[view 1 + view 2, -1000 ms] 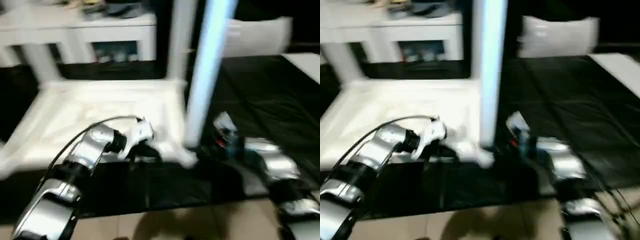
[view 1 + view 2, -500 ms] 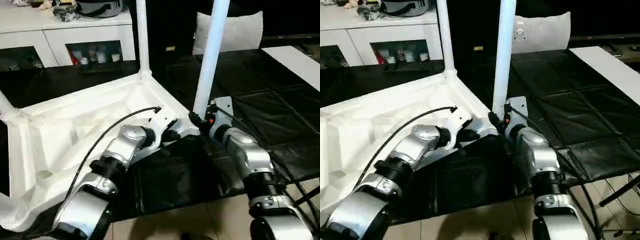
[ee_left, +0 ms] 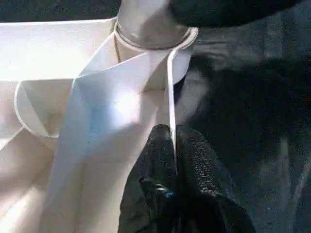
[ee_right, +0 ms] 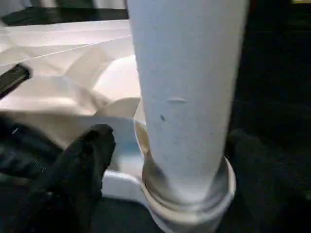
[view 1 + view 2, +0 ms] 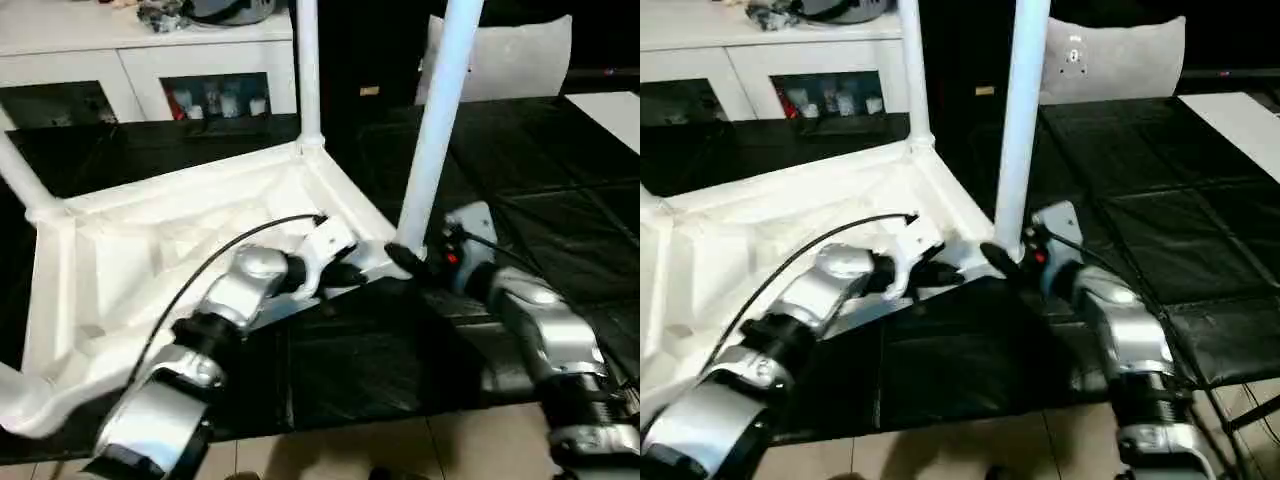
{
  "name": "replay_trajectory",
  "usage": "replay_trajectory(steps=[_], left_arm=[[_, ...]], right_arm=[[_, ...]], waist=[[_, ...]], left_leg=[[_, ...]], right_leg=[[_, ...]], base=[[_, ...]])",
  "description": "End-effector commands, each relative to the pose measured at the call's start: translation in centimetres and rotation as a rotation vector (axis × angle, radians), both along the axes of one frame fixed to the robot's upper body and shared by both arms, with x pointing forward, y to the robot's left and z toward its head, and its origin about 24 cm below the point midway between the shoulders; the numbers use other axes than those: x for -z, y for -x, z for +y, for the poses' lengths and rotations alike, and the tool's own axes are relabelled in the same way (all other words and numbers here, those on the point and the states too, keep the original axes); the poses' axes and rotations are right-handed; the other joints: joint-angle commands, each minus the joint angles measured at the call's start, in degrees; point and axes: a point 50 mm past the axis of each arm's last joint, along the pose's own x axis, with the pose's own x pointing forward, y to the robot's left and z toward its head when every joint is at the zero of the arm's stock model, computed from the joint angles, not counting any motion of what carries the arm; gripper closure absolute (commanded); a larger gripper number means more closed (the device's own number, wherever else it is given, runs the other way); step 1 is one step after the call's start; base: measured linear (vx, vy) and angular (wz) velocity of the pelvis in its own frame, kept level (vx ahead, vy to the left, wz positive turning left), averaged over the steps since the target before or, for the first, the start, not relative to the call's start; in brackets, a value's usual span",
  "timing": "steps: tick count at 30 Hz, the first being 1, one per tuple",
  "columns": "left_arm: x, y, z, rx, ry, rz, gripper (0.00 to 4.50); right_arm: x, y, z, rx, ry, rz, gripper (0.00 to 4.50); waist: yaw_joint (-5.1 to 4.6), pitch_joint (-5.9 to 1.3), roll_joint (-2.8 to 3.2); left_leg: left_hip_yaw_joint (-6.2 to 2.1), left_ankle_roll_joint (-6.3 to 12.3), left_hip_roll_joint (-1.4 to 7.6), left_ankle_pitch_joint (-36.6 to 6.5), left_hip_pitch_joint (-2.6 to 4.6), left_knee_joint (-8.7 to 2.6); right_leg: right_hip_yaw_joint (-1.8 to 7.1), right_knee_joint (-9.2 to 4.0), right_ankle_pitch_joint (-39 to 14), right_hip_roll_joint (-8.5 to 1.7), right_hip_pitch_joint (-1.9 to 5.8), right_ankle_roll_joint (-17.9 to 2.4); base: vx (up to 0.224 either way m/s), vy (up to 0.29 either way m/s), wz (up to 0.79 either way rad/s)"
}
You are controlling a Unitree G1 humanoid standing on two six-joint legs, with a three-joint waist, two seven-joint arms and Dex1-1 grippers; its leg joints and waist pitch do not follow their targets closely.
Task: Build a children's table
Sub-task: Rotate leg to tighten
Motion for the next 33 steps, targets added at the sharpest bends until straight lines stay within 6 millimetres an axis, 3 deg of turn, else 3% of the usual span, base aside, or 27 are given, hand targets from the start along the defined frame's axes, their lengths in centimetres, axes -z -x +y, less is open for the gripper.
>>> replay_trajectory(steps=[1, 6, 11, 12, 13, 14, 20, 33], left_arm=[[-2.3, -0.2, -0.4, 0.083, 0.069, -0.095, 4.50], [-2.2, 1.0, 1.3, 0.301, 0.048, -0.084, 4.50], [-2.1, 1.9, 2.9, 0.448, -0.031, -0.063, 4.50], [-2.1, 2.0, 3.1, 0.470, -0.039, -0.059, 4.50], [-2.1, 2.2, 3.2, 0.494, -0.043, -0.054, 4.50], [-2.1, 2.3, 3.3, 0.510, -0.047, -0.050, 4.50], [-2.2, 3.3, 3.5, 0.639, -0.073, -0.036, 4.50], [-2.2, 3.4, 3.4, 0.660, -0.071, -0.045, 4.50]], right_arm=[[-0.8, 0.2, -0.4, -0.057, 0.002, -0.027, 0.03], [-1.3, 1.7, -2.1, -0.295, 0.084, 0.013, 0.03], [-1.5, 3.2, -2.0, -0.514, 0.074, 0.066, 0.03], [-1.5, 3.2, -1.9, -0.538, 0.072, 0.071, 0.30], [-1.5, 3.3, -1.8, -0.560, 0.071, 0.077, 0.30], [-1.4, 3.3, -1.7, -0.573, 0.070, 0.081, 0.30], [-1.0, 3.3, -0.4, -0.674, 0.039, 0.092, 0.88], [-0.2, 3.4, 0.5, -0.775, -0.039, 0.166, 2.04]], waist=[[0.49, -4.54, -0.76], [1.50, -4.51, -0.82], [2.84, -4.77, -0.50], [2.90, -4.72, -0.47], [2.96, -4.75, -0.92], [3.21, -4.82, -0.71], [4.13, -4.65, -0.97], [3.92, -4.47, -1.23]], left_leg=[[0.74, 7.26, 0.56, -6.4, 0.01, -3.26], [0.84, 6.85, 0.67, -7.4, 0.08, -3.30], [0.78, 7.19, 1.37, -6.4, 0.32, -3.30], [0.80, 7.09, 1.41, -6.4, 0.32, -3.30], [0.83, 7.00, 1.49, -6.2, 0.35, -3.33], [0.79, 6.89, 1.51, -5.9, 0.34, -3.32], [1.07, 5.75, 1.52, -6.4, 0.57, -3.44], [1.14, 4.83, 1.04, -7.0, 0.33, -3.44]], right_leg=[[2.87, -4.15, -20.1, -3.00, 4.91, -5.8], [2.93, -4.30, -22.4, -3.01, 4.78, -4.6], [3.18, -3.52, -19.0, -3.05, 4.42, -6.5], [3.22, -3.45, -18.6, -2.99, 4.33, -6.9], [3.30, -3.37, -18.2, -3.02, 4.34, -7.1], [3.43, -3.08, -17.4, -3.11, 4.34, -7.7], [3.81, -3.09, -18.9, -3.24, 4.11, -7.8], [3.61, -3.68, -24.4, -3.01, 4.16, -4.5]], base=[[0.000, 0.000, 0.00], [0.000, 0.000, 0.00], [0.000, 0.000, 0.00], [0.000, 0.000, 0.00], [0.000, 0.000, 0.00], [0.000, 0.000, 0.00], [0.000, 0.000, 0.00], [0.000, 0.000, 0.00]])
